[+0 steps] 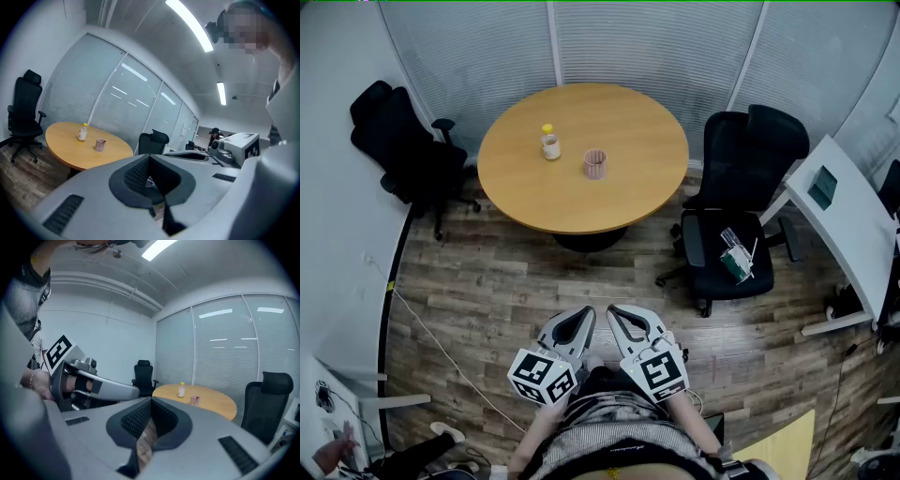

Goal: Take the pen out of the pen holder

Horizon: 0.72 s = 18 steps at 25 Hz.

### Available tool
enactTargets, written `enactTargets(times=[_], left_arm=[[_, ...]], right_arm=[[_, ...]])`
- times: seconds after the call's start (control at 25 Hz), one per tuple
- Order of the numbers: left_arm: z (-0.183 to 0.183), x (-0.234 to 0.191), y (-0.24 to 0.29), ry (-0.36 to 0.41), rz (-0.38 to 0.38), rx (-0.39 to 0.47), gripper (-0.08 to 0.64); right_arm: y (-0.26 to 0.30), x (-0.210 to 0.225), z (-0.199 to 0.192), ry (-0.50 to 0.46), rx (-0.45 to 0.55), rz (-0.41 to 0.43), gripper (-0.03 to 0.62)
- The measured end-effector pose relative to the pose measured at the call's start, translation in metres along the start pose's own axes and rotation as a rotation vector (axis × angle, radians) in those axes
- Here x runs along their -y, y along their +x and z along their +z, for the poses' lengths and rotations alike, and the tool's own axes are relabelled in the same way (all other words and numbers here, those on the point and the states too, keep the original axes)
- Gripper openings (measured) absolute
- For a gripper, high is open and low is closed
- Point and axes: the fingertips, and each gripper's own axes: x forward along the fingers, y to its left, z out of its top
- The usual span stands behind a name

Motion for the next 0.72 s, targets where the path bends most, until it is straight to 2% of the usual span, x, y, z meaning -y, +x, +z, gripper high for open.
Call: enactTargets(times=[0.28,0.72], left_arm=[[-0.003,-0.006,-0.003,0.001,-0.017,-0.012,0.005],[-0.012,-0.012,0.004,-0.022,-0.052,-0.048,0.005]], right_arm=[[0.008,-0.008,-0.002,0.008,0.01,0.013,0.023],[0.013,-0.007,-0.017,0.01,-0.023,-0.02,0.023]])
